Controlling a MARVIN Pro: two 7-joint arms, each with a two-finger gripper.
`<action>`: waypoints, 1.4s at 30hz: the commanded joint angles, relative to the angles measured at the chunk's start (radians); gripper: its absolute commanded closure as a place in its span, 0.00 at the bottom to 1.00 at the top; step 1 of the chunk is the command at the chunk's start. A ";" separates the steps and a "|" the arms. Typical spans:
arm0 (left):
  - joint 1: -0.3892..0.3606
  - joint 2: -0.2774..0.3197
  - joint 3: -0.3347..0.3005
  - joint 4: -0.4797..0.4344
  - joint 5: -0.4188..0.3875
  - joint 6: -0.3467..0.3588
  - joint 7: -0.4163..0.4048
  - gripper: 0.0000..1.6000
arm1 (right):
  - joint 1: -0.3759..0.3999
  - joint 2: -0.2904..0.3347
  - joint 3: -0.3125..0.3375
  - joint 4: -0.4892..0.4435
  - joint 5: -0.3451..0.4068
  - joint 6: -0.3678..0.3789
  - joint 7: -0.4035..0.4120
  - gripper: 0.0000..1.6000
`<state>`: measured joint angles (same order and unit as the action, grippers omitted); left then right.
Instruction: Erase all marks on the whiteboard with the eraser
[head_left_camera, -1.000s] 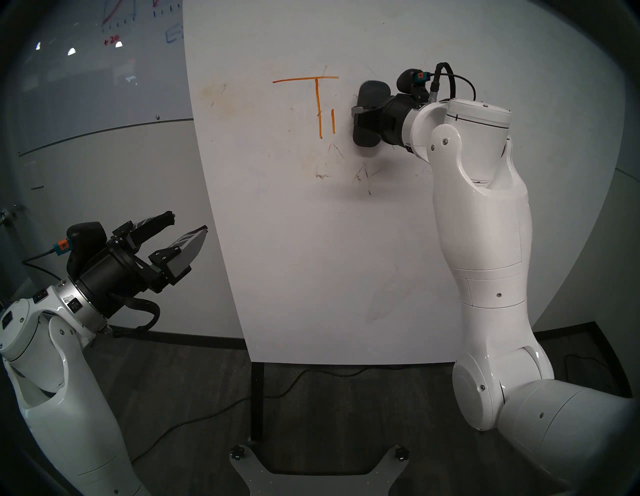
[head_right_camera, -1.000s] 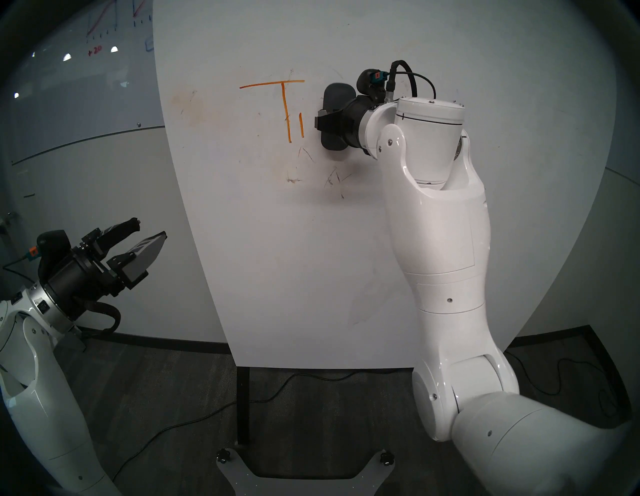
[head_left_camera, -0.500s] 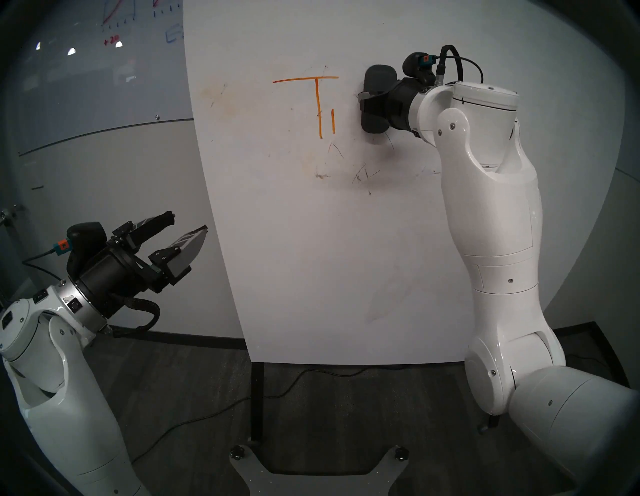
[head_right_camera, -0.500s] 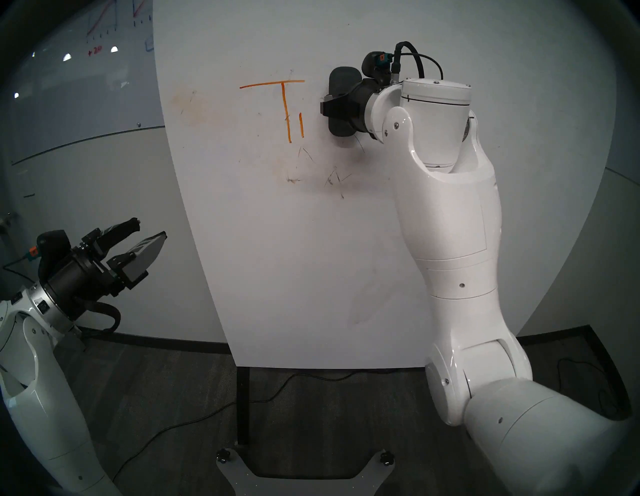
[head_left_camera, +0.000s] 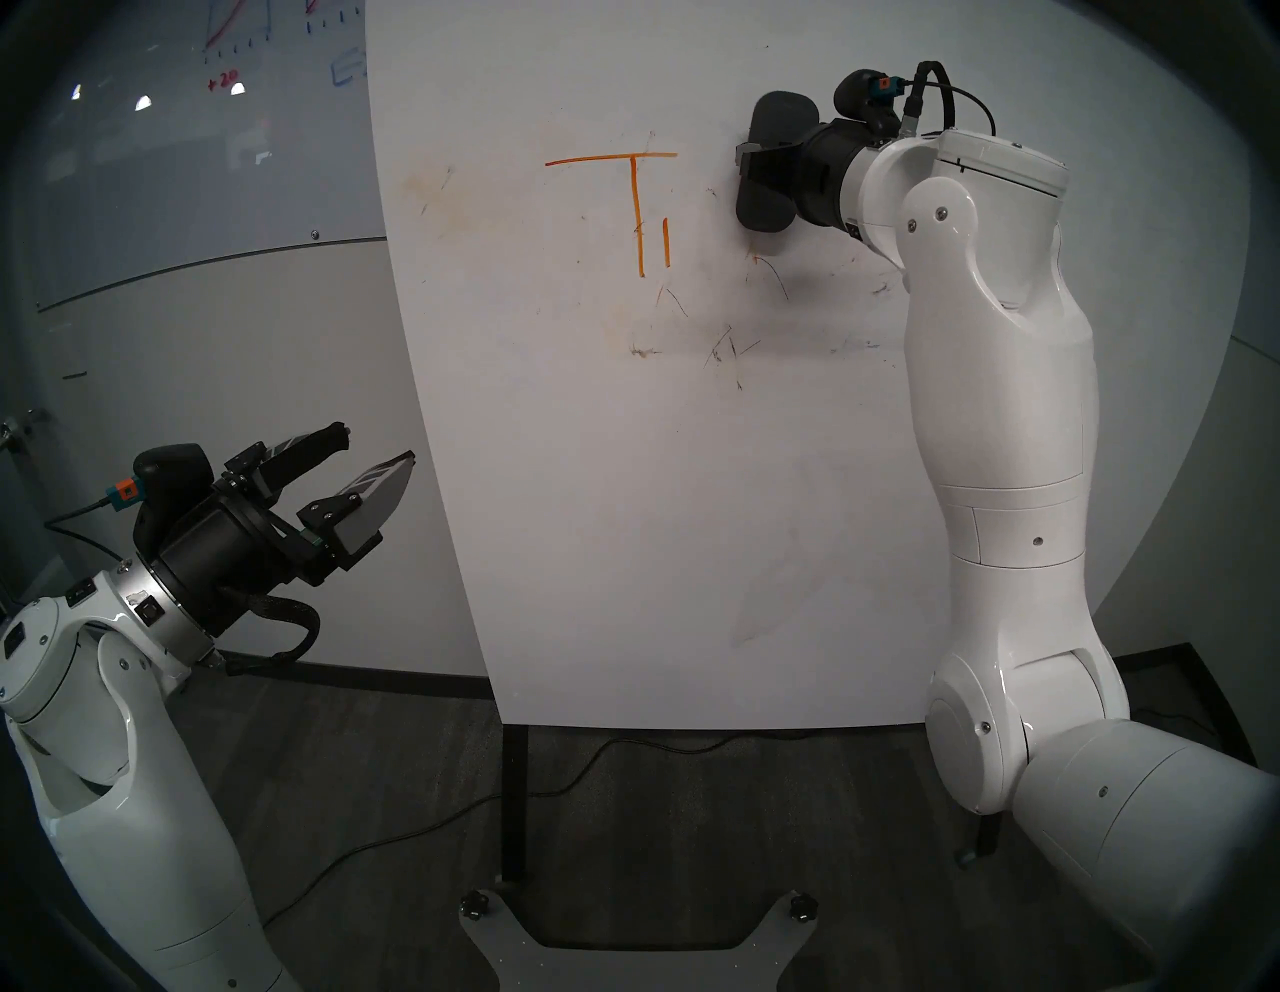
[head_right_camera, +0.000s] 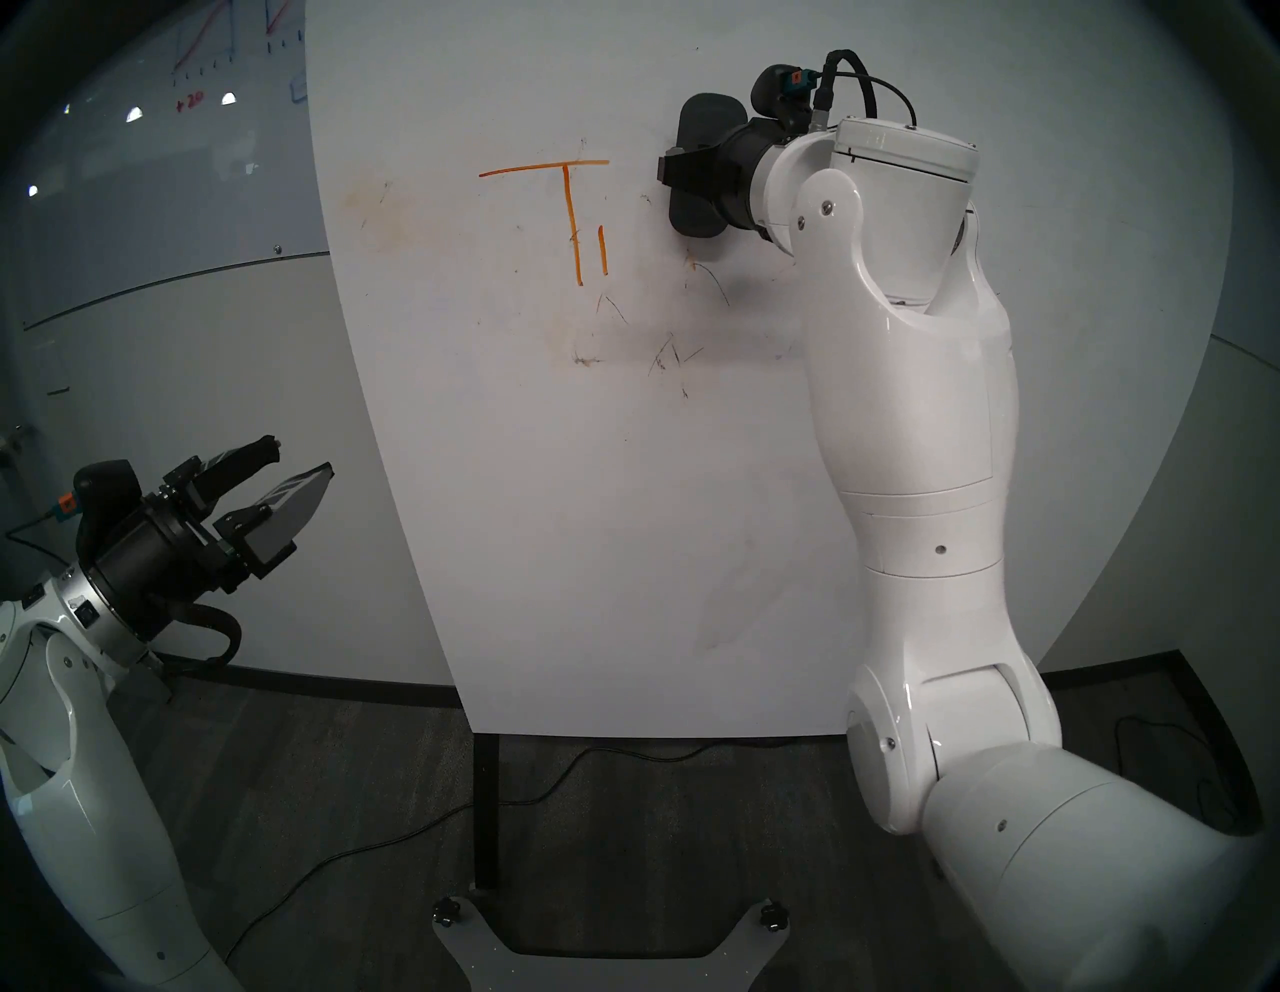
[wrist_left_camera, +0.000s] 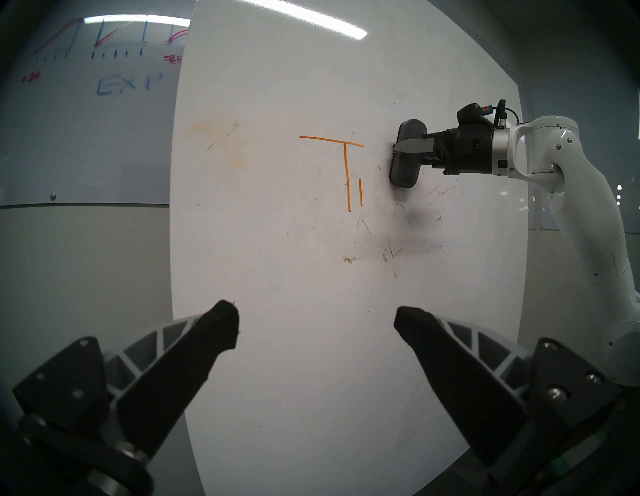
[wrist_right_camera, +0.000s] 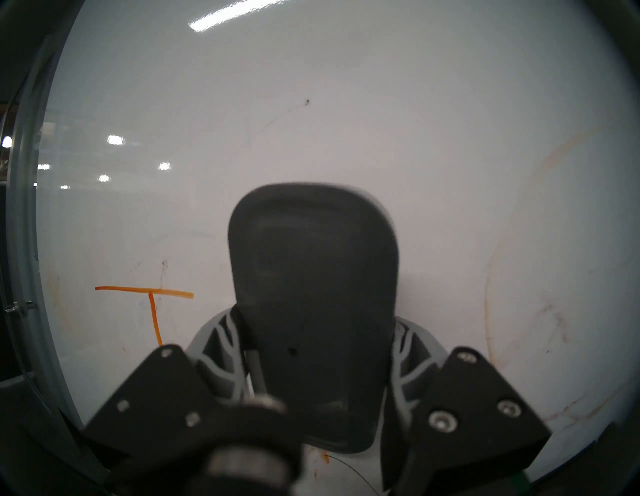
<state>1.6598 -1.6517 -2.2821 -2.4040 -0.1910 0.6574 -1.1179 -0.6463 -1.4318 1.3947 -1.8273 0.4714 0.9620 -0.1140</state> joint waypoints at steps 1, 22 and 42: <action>0.000 0.001 0.001 -0.012 -0.002 0.000 0.000 0.00 | 0.062 -0.016 0.006 -0.015 0.032 -0.002 -0.001 1.00; 0.000 0.001 0.001 -0.012 -0.003 0.000 0.001 0.00 | 0.038 0.004 -0.019 0.027 0.143 -0.002 -0.079 1.00; 0.000 0.001 0.001 -0.012 -0.003 0.000 0.001 0.00 | -0.034 -0.005 -0.010 0.020 0.194 -0.002 -0.114 1.00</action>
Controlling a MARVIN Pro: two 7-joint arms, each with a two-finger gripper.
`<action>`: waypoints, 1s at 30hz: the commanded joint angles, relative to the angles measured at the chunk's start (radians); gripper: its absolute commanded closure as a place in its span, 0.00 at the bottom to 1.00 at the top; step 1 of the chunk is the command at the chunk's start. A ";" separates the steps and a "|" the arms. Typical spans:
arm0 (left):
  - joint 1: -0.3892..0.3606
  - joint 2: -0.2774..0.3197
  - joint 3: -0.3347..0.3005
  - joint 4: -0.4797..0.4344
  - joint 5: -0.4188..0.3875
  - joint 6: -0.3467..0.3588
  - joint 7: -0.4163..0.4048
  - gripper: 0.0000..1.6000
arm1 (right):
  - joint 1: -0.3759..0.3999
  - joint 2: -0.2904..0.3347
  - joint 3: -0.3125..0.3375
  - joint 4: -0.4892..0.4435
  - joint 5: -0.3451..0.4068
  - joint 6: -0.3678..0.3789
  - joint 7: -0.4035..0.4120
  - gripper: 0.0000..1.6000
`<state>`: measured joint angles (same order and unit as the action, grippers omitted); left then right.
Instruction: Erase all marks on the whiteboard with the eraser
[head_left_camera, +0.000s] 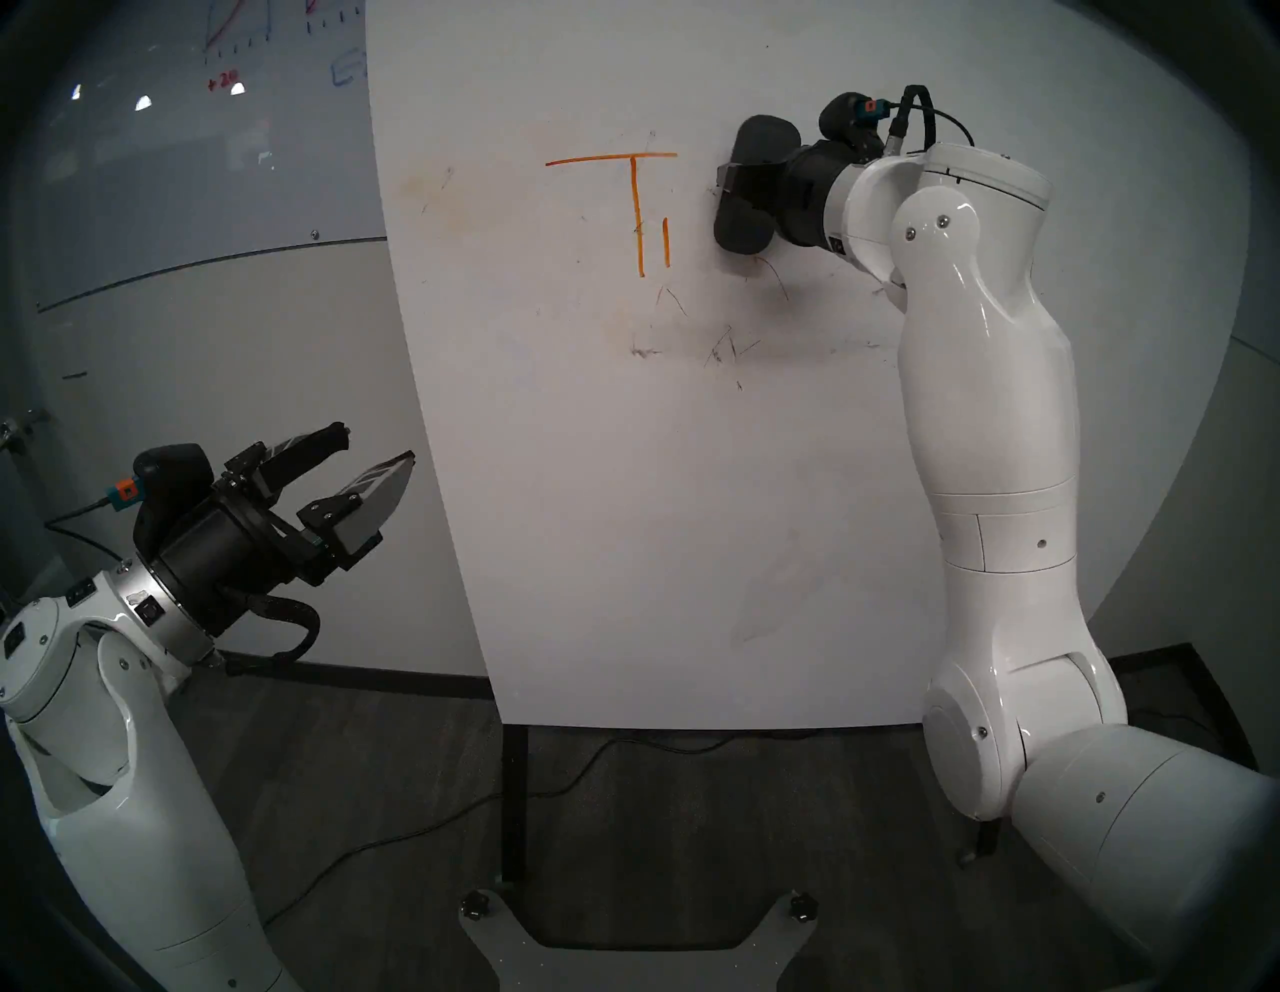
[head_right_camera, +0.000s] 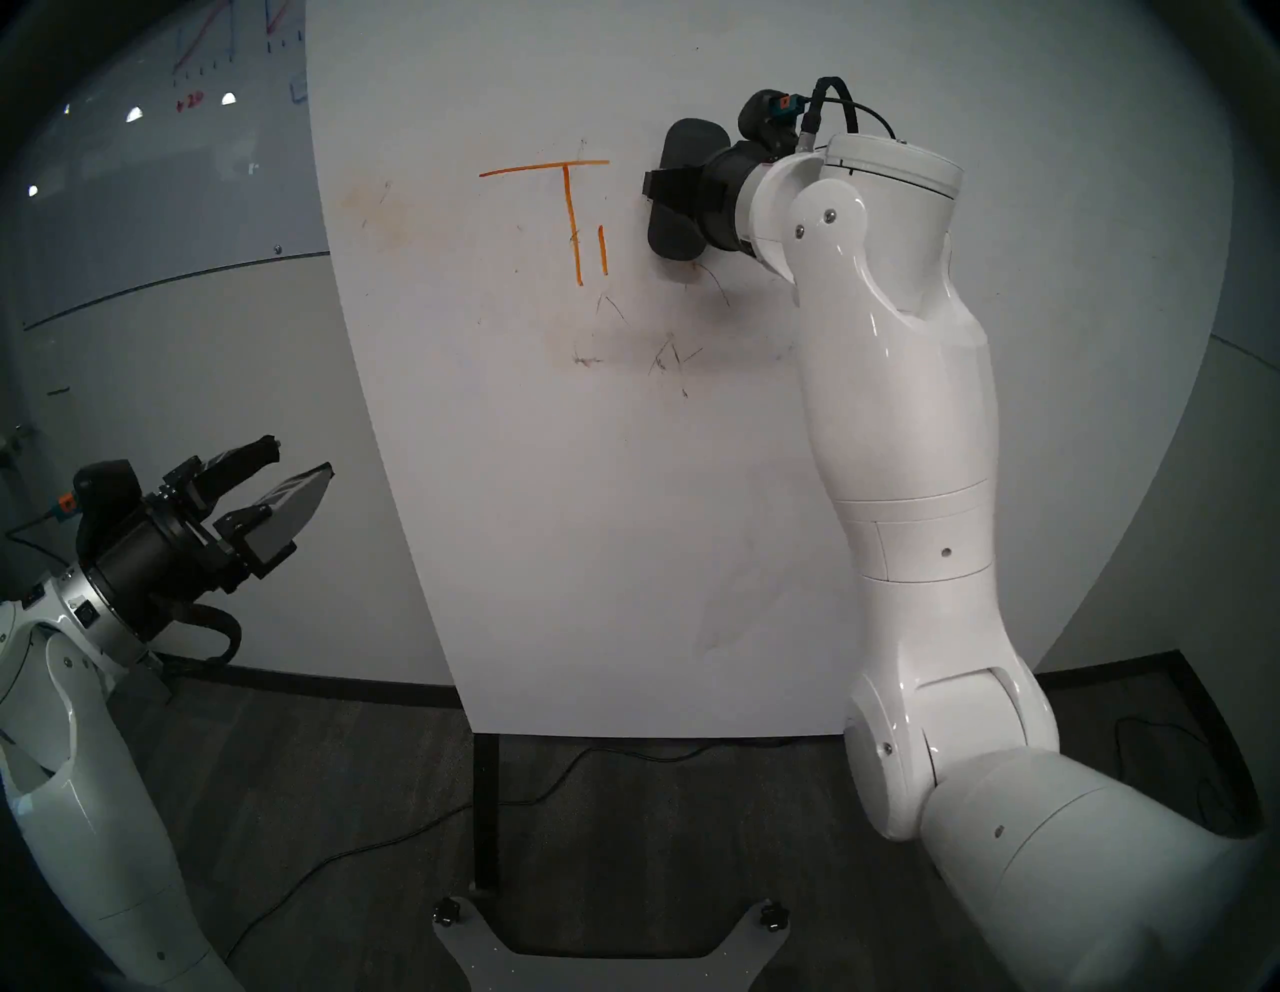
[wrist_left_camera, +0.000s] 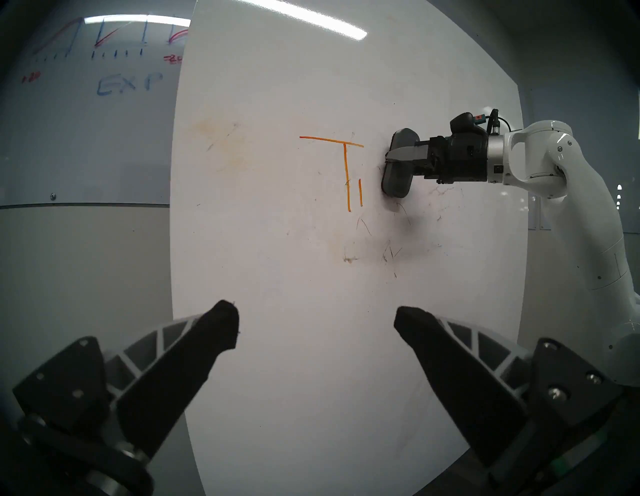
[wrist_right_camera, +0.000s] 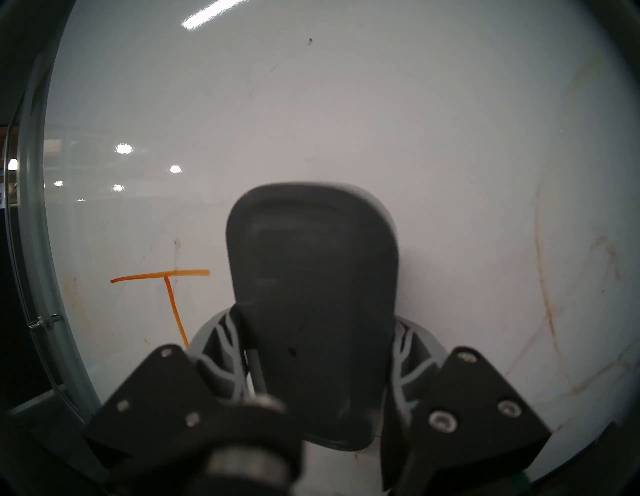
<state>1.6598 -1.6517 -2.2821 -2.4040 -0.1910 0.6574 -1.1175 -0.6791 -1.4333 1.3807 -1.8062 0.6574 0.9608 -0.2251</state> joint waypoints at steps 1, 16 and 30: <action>0.000 0.001 0.001 -0.012 -0.003 0.000 0.001 0.00 | 0.004 -0.001 0.004 0.003 0.008 -0.001 -0.001 1.00; -0.001 0.002 0.001 -0.011 -0.002 0.000 -0.001 0.00 | 0.110 -0.003 0.002 0.034 0.016 -0.014 0.028 1.00; -0.001 0.002 0.000 -0.011 -0.002 -0.001 -0.001 0.00 | 0.205 0.007 0.000 0.054 -0.007 -0.012 0.048 1.00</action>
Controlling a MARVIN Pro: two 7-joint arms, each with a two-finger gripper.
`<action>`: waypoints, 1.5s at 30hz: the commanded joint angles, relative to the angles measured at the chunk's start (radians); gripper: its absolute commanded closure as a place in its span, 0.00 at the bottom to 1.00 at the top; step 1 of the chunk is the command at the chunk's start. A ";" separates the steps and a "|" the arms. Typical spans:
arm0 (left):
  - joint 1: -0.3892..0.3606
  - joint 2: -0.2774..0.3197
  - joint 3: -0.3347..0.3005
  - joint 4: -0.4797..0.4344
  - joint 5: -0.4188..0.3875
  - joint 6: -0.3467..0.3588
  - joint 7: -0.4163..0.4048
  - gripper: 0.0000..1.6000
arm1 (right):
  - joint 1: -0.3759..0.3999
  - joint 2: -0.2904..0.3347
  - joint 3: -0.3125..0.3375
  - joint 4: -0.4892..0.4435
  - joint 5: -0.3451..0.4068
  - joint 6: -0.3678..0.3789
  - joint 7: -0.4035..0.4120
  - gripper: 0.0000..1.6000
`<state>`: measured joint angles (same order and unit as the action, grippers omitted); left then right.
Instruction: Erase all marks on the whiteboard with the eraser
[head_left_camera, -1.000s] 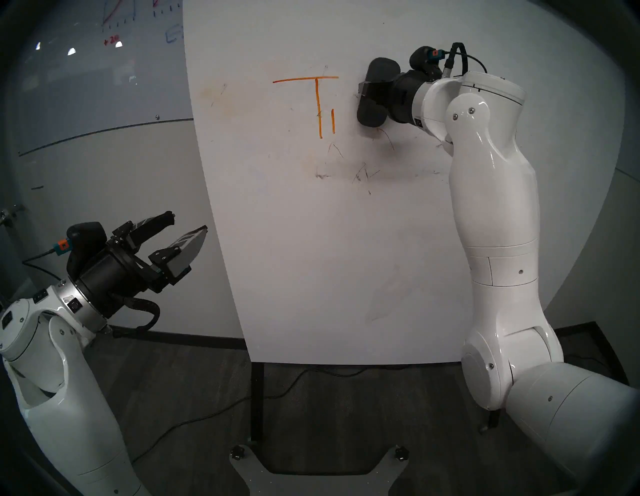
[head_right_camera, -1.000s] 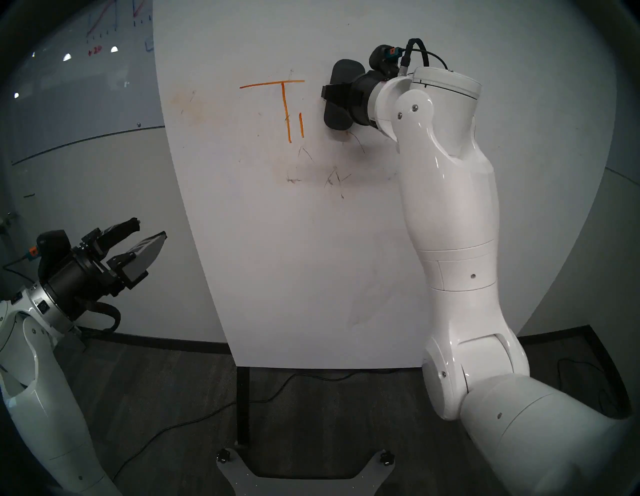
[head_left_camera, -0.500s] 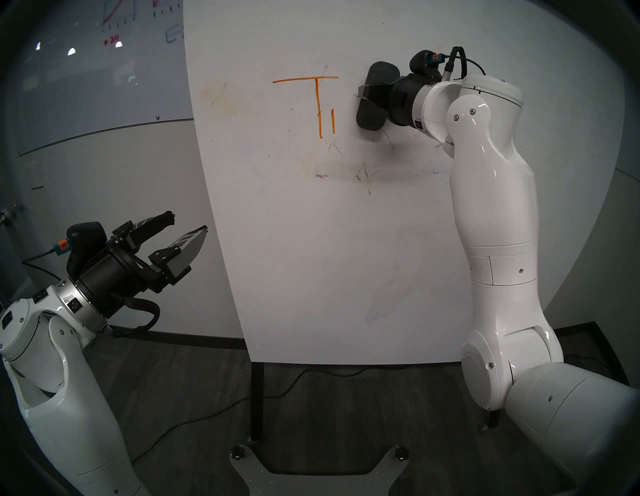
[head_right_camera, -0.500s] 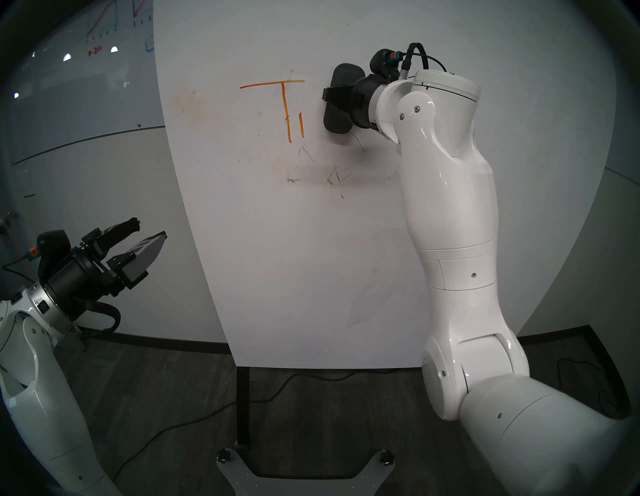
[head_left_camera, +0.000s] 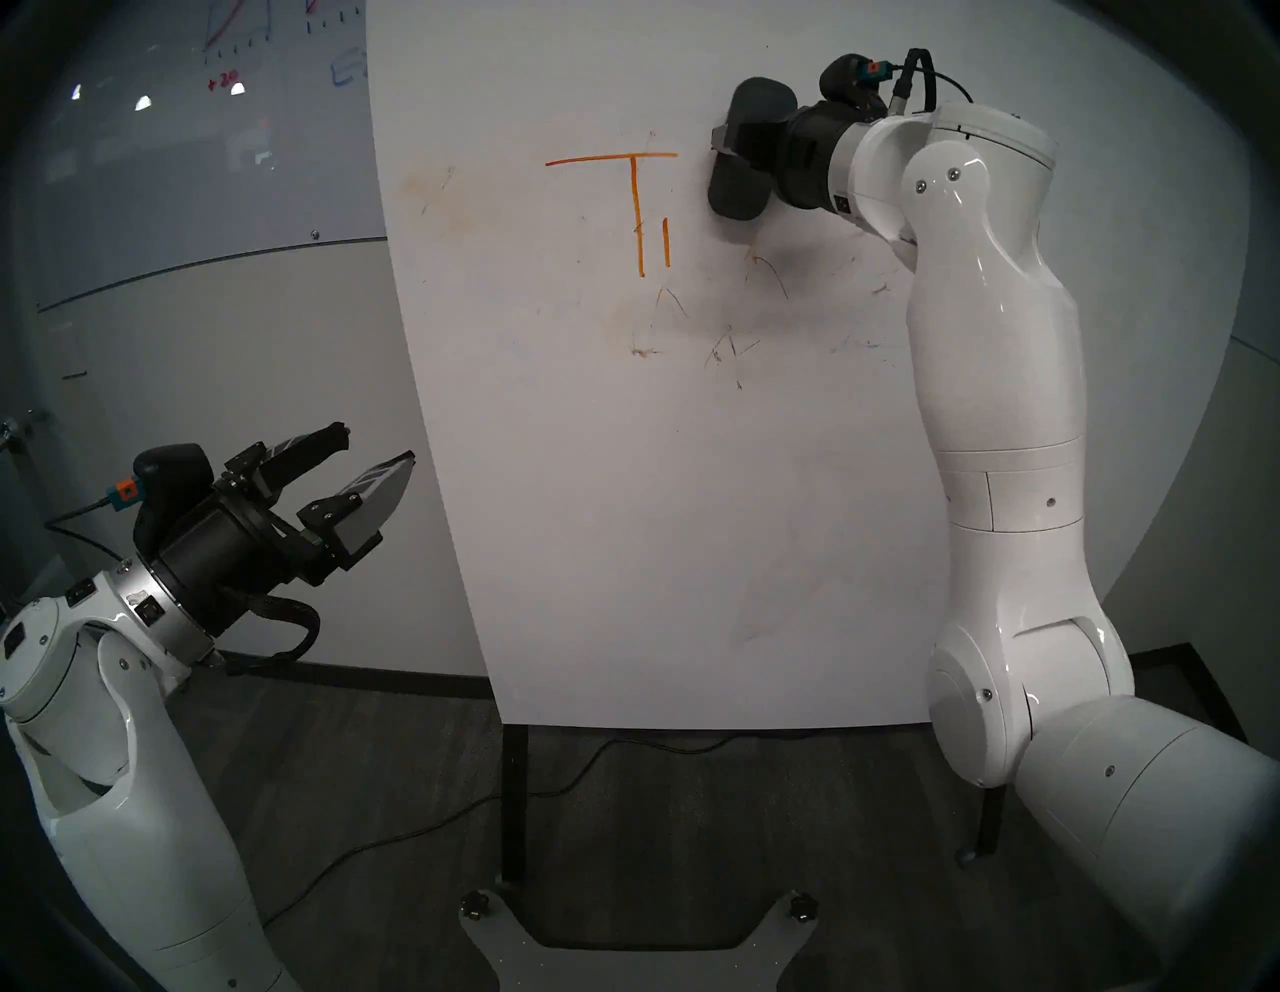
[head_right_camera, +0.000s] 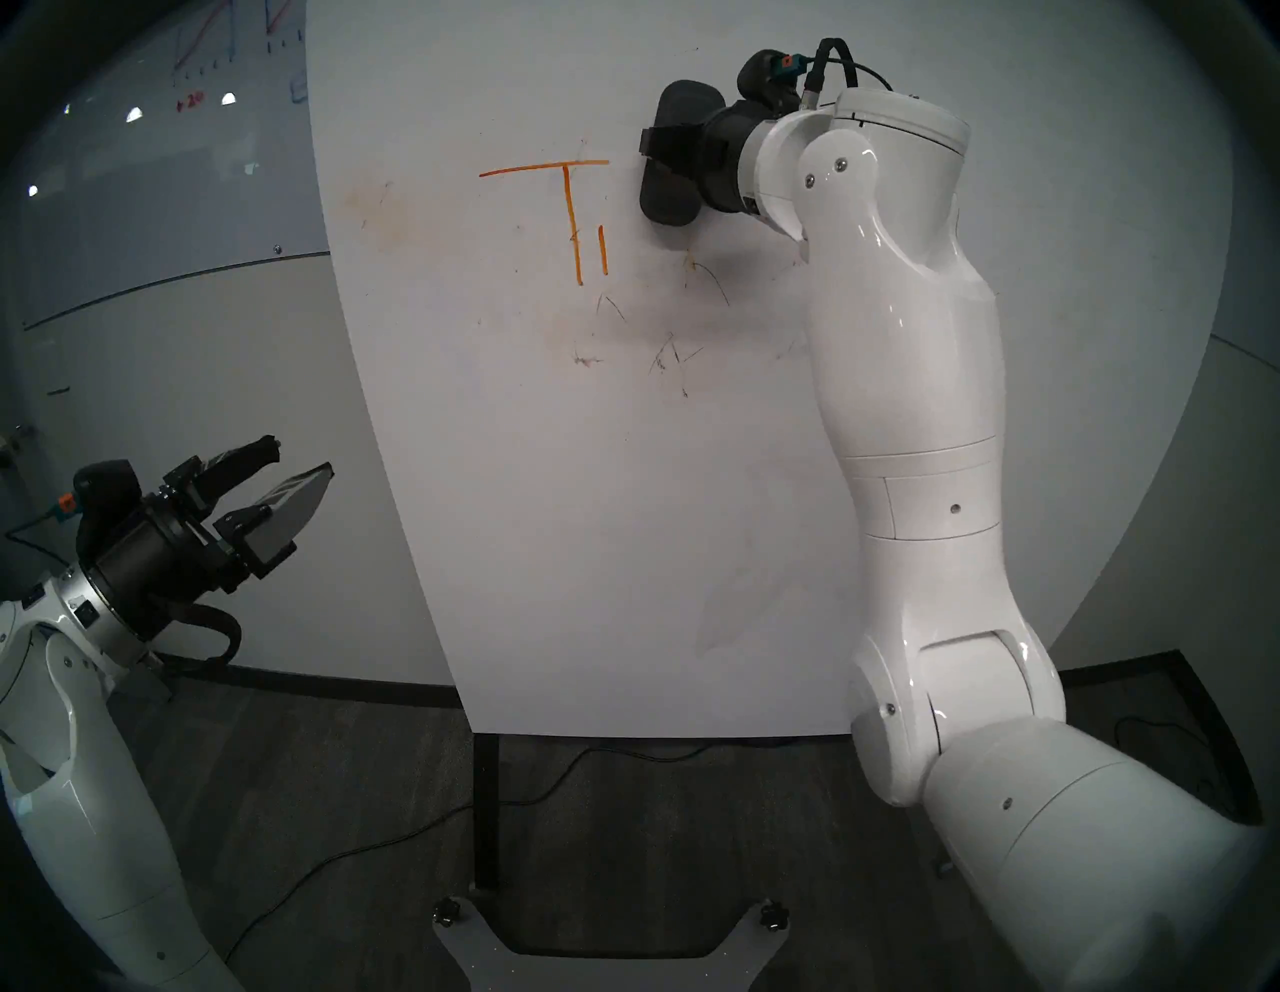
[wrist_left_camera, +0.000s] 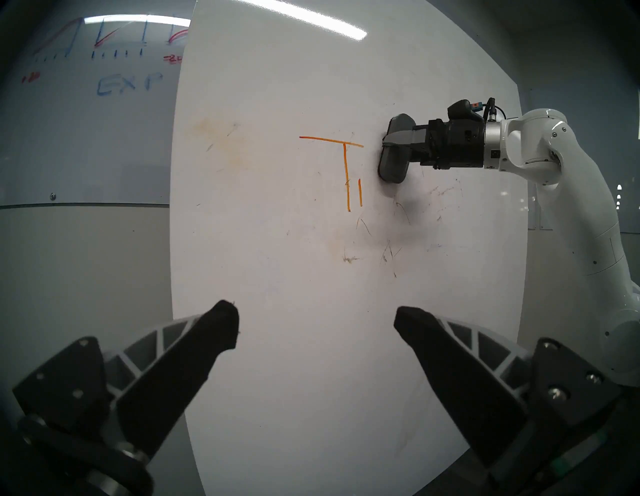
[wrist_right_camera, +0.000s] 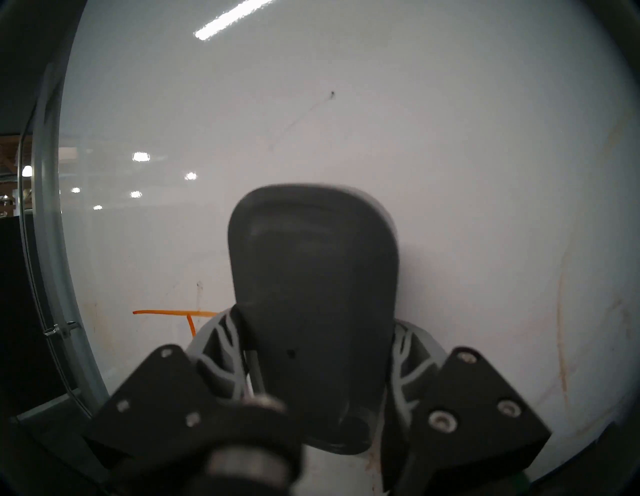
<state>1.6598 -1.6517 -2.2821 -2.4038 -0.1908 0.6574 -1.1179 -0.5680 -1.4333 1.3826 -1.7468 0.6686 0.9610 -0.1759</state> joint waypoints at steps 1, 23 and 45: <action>-0.001 0.002 0.000 -0.011 -0.002 0.000 -0.001 0.00 | 0.100 0.007 -0.001 -0.002 -0.021 -0.013 0.000 1.00; 0.000 0.002 0.001 -0.012 -0.003 0.000 0.001 0.00 | 0.004 -0.006 0.020 -0.023 -0.027 -0.003 0.020 1.00; 0.000 0.001 0.001 -0.012 -0.003 0.000 0.001 0.00 | -0.159 0.003 0.088 -0.056 0.000 -0.070 0.058 1.00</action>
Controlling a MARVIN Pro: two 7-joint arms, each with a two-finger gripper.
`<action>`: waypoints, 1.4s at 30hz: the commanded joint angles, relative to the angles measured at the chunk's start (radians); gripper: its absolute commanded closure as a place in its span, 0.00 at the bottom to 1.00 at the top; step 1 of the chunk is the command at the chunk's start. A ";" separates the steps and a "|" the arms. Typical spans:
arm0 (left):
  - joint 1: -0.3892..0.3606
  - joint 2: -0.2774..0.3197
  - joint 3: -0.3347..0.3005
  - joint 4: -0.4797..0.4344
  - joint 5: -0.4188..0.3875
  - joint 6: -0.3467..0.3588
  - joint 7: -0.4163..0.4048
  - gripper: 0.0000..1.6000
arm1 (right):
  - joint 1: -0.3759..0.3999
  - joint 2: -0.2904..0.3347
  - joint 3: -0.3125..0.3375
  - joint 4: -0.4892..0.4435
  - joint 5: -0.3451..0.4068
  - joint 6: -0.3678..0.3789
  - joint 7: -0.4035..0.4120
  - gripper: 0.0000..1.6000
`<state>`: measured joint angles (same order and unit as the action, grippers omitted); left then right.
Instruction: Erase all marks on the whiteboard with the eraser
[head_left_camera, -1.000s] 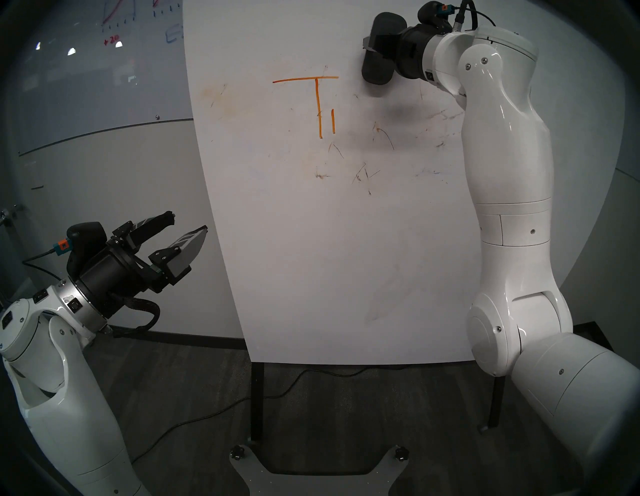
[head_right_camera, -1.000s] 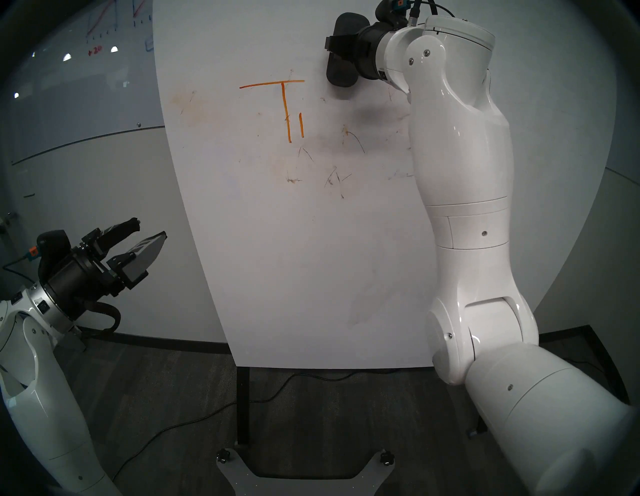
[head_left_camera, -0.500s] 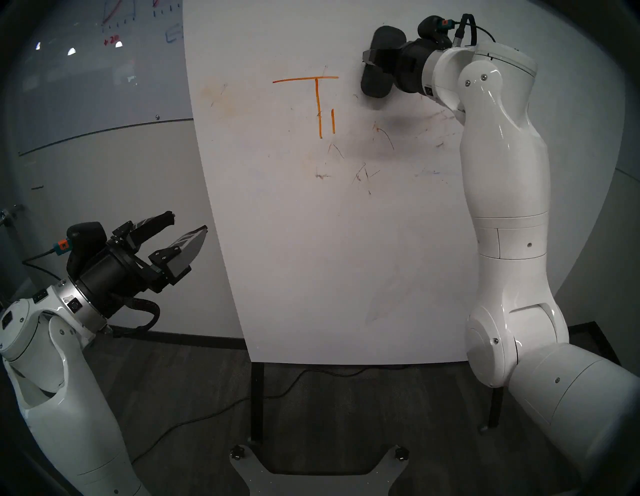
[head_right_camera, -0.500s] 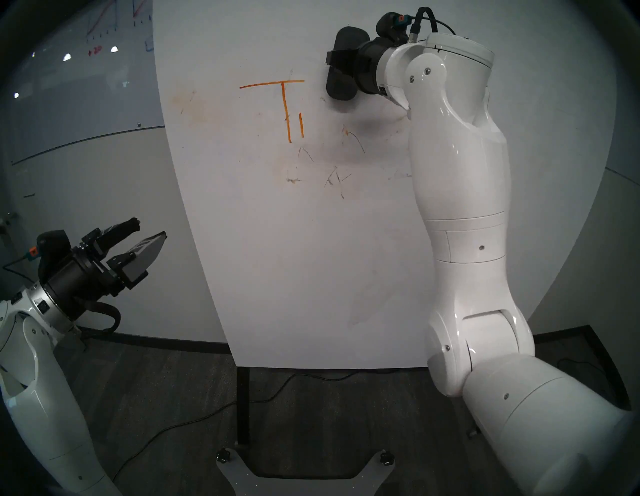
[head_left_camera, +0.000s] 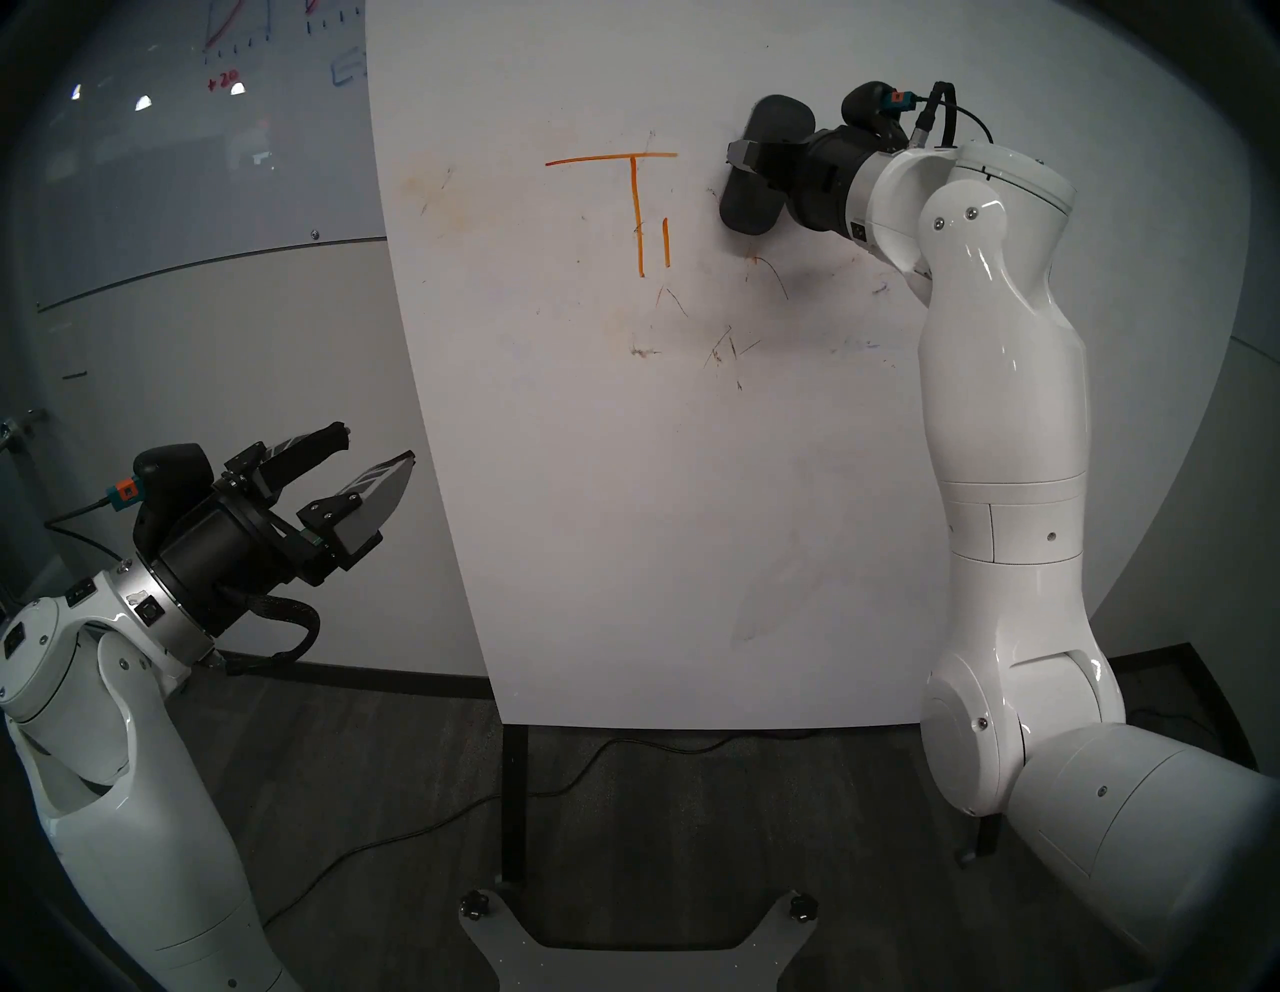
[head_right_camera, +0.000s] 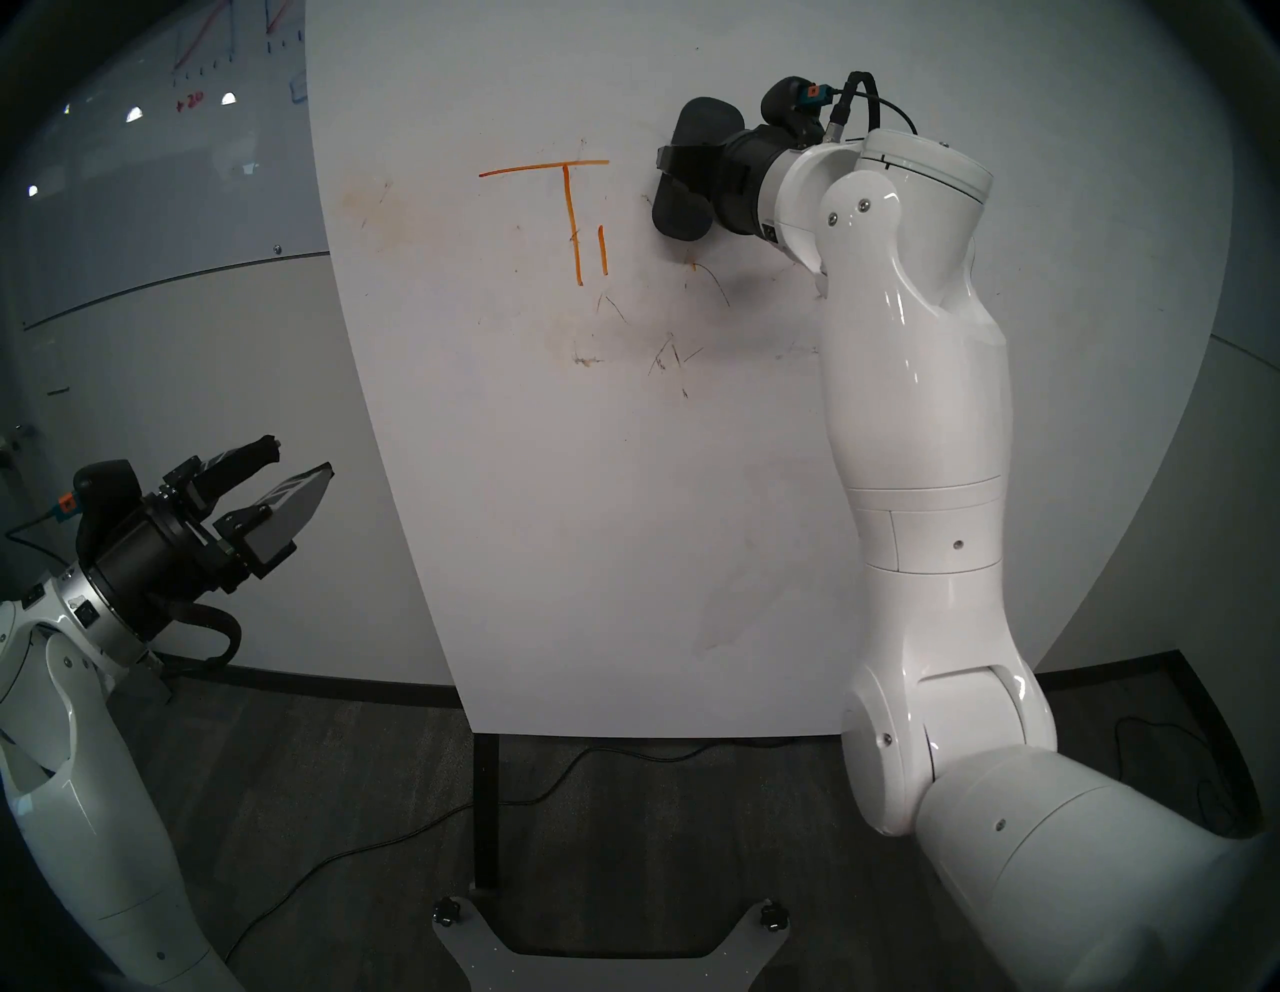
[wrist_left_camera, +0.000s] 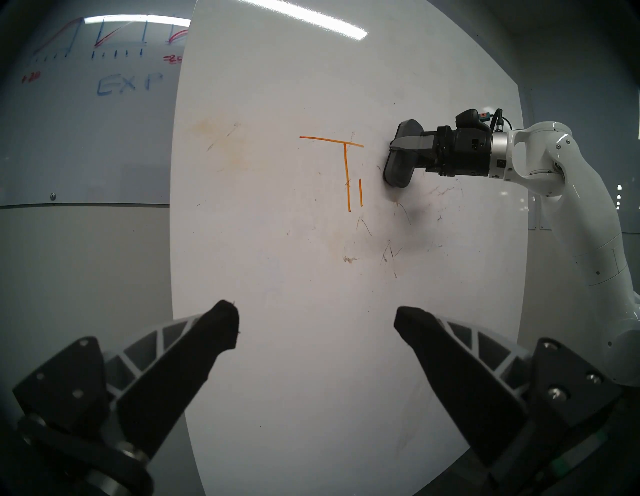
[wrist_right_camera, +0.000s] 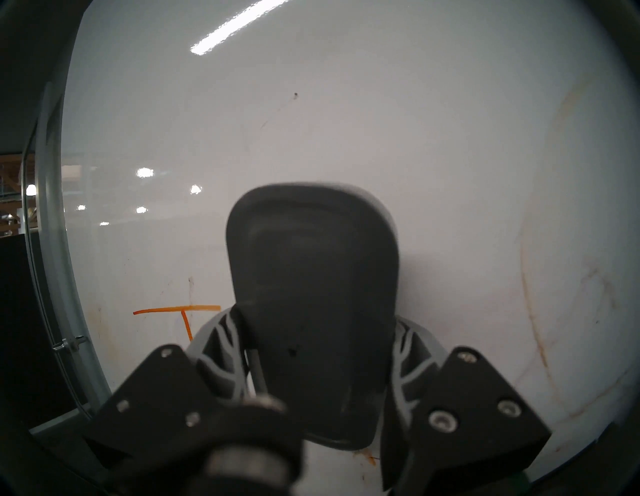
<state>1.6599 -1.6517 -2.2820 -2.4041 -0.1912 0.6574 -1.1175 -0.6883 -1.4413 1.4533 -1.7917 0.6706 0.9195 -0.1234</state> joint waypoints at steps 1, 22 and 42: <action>0.000 0.001 0.001 -0.012 -0.003 0.000 0.000 0.00 | -0.045 0.013 0.019 -0.011 -0.002 -0.031 0.008 1.00; 0.000 0.001 0.001 -0.012 -0.002 0.000 0.000 0.00 | -0.138 0.001 -0.013 -0.005 -0.018 -0.071 0.035 1.00; 0.000 0.002 0.001 -0.012 -0.002 0.000 0.000 0.00 | -0.052 0.066 -0.167 -0.017 -0.149 0.031 0.014 1.00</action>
<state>1.6599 -1.6517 -2.2820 -2.4040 -0.1911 0.6574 -1.1175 -0.8099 -1.3819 1.3075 -1.8113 0.5542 0.9134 -0.0797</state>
